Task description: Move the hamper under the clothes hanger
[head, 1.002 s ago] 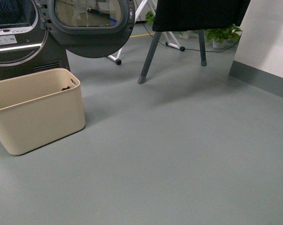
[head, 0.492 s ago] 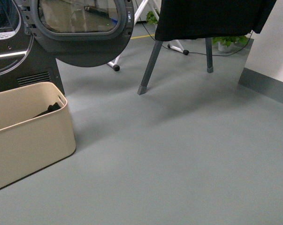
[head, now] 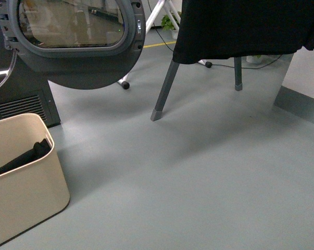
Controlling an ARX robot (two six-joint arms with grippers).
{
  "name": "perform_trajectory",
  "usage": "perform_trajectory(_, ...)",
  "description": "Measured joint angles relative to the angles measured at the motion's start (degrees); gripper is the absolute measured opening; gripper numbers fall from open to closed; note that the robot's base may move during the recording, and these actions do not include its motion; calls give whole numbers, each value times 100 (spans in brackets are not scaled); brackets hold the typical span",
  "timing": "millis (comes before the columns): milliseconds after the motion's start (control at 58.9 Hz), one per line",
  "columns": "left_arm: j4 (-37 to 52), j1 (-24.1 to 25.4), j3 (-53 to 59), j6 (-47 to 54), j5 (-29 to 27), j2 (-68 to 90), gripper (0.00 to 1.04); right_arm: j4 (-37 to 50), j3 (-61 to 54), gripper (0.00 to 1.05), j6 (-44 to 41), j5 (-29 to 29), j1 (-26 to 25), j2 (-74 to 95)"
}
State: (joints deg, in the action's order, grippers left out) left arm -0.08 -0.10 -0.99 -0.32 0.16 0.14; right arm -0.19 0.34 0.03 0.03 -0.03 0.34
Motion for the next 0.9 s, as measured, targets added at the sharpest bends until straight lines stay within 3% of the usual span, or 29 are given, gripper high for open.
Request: perform_trajectory(900, -4, -2, 0, 0, -2, -4, 98, 0, 0, 97, -2, 9, -7, -11)
